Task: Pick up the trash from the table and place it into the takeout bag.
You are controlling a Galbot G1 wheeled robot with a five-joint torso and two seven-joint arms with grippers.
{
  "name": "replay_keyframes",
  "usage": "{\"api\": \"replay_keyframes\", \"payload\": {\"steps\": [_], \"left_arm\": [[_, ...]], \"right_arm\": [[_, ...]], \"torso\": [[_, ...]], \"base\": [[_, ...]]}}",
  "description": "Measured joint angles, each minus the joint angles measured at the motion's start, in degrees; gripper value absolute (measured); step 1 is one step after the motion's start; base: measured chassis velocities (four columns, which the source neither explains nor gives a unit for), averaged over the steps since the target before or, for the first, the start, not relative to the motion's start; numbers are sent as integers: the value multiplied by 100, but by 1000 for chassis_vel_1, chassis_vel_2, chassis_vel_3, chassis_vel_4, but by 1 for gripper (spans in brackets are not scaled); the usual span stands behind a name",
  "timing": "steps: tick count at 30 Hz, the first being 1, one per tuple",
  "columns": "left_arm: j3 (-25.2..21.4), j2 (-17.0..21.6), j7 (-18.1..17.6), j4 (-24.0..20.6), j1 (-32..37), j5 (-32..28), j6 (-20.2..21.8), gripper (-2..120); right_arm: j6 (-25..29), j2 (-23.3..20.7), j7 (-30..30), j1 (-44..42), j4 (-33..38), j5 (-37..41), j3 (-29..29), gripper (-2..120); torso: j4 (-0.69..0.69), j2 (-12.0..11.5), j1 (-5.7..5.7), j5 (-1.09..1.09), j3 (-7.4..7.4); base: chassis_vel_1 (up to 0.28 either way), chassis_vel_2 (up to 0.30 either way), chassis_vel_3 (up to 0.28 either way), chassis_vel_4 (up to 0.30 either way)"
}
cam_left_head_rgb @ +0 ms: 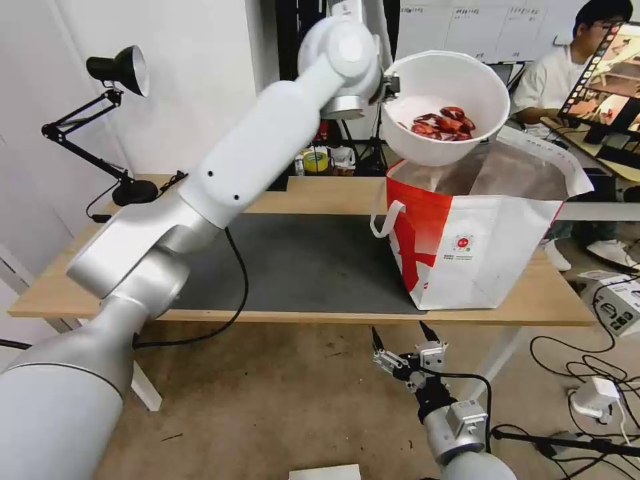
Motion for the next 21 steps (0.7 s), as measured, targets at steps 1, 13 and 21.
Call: {"api": "replay_keyframes", "payload": {"steps": [1, 13, 21], "left_arm": [[0, 0, 0, 0, 0, 0, 0, 0], [552, -152, 386, -62, 287, 716, -387, 0], [882, -132, 657, -223, 369, 1105, -773, 0]], "right_arm": [[0, 0, 0, 0, 0, 0, 0, 100], [0, 0, 0, 0, 0, 0, 0, 100], [0, 0, 0, 0, 0, 0, 0, 100]], "torso": [[0, 0, 0, 0, 0], [0, 0, 0, -1, 0], [0, 0, 0, -1, 0]], "base": [[0, 0, 0, 0], [0, 0, 0, 0], [0, 0, 0, 0]]}}
